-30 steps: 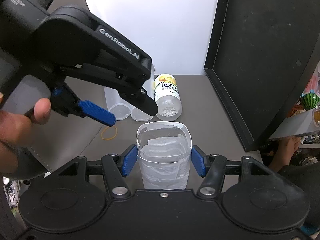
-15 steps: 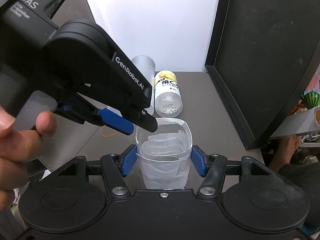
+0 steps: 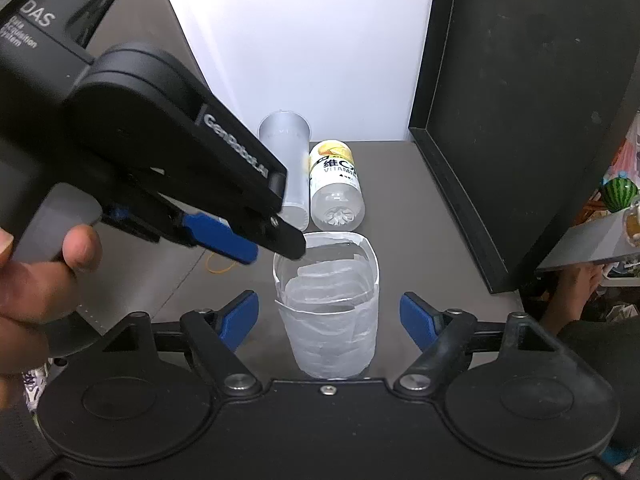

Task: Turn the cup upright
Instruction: 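Lower the cup open end up onto the table with the right gripper and open it, then withdraw the right gripper from the upright cup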

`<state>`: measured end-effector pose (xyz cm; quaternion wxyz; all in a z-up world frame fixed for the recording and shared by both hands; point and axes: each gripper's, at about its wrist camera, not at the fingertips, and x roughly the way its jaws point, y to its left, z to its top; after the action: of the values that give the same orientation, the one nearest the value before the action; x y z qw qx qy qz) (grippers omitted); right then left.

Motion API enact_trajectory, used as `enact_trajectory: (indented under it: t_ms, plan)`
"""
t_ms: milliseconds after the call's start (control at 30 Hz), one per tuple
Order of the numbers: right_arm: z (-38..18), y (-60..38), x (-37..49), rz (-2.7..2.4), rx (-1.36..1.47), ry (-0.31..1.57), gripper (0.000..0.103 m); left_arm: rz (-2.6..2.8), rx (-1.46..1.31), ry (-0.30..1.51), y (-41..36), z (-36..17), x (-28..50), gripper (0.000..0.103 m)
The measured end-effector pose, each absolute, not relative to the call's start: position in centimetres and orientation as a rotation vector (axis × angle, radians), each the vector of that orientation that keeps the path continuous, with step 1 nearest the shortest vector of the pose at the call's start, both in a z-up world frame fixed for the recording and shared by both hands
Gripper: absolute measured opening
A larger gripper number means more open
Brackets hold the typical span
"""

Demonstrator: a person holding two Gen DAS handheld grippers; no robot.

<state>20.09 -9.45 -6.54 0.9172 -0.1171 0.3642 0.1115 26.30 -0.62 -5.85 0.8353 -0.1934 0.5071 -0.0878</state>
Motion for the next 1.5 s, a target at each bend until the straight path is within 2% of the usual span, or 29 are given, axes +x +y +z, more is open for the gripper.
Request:
enact_trajectory:
  t_ms: [67,333,667,800,900,1000,1100,1500]
  plan:
    - [-6.2,-9.7,19.8,0.235,-0.225,0.737,0.082,-0.182,-0.386,1.064,-0.6,-5.3,26.1,0.032]
    - [-5.1,-10.2,18.7,0.256,-0.204,0.725,0.084,-0.163,-0.338,1.002,-0.2,-2.8,25.1,0.033]
    - [-3.6,-10.9,17.5,0.271,-0.169,0.69,0.088,-0.135,-0.289,0.948,0.4,-0.2,23.3,0.051]
    - [-3.1,-11.5,17.0,0.267,-0.146,0.678,0.089,-0.137,-0.291,0.93,0.5,0.7,22.4,0.065]
    - [-2.8,-11.9,16.6,0.262,-0.136,0.668,0.089,-0.122,-0.265,0.915,0.5,1.2,21.9,0.07]
    - [-2.6,-12.1,16.4,0.262,-0.128,0.664,0.09,-0.116,-0.265,0.902,0.7,1.5,21.3,0.071]
    - [-2.1,-12.6,16.3,0.272,-0.117,0.661,0.097,-0.106,-0.264,0.89,1.0,2.0,20.6,0.073]
    - [0.0,-14.6,16.5,0.255,-0.076,0.673,0.099,-0.047,-0.289,0.847,2.1,3.2,18.4,0.077]
